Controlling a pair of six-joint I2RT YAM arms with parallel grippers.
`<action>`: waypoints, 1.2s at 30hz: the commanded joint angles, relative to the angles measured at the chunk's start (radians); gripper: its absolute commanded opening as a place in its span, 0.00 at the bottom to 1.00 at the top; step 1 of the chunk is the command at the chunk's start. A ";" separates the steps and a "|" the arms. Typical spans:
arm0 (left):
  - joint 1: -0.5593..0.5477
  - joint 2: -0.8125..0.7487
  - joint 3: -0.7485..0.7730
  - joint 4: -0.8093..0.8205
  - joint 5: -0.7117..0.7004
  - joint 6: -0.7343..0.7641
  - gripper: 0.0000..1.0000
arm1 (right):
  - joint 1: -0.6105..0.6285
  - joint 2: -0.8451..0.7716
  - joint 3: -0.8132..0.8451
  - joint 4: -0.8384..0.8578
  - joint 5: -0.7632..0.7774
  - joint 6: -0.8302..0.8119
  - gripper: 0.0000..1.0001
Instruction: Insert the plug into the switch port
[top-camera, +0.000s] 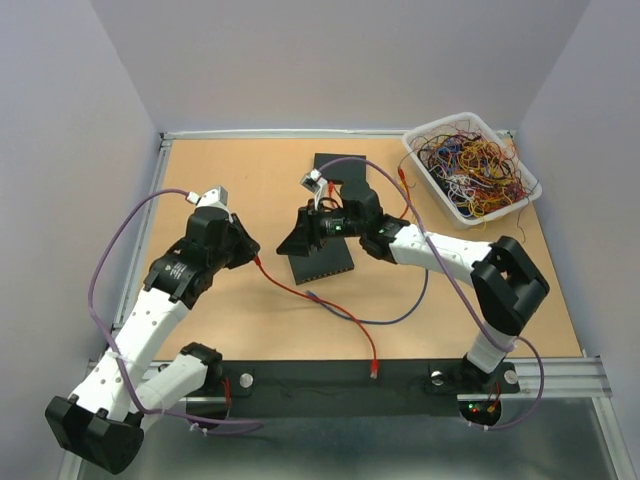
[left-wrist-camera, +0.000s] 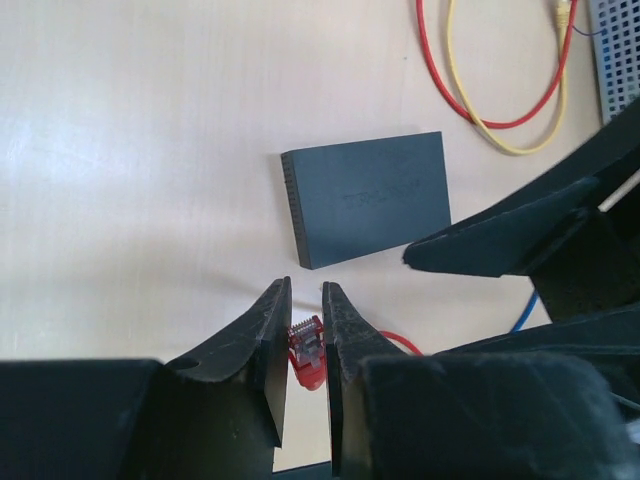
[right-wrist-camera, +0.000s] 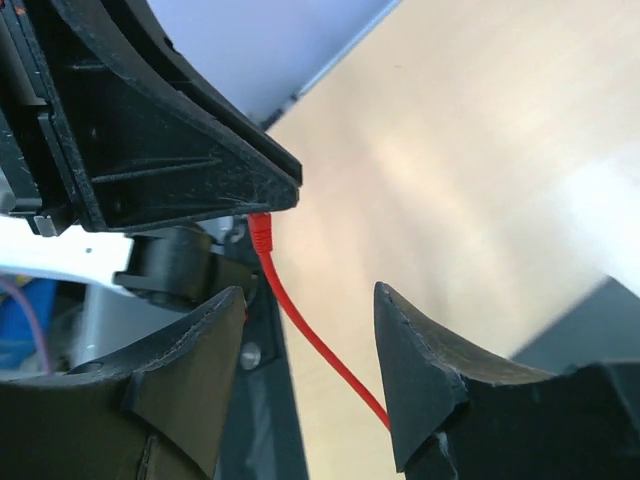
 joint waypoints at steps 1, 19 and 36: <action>0.001 0.014 0.029 -0.015 -0.031 -0.015 0.00 | 0.004 -0.107 0.052 -0.167 0.143 -0.157 0.60; 0.001 0.045 0.012 0.007 -0.030 -0.100 0.00 | 0.285 -0.127 0.138 -0.345 0.636 -0.404 0.54; 0.001 0.046 0.003 0.045 0.024 -0.135 0.00 | 0.342 -0.042 0.207 -0.345 0.822 -0.380 0.50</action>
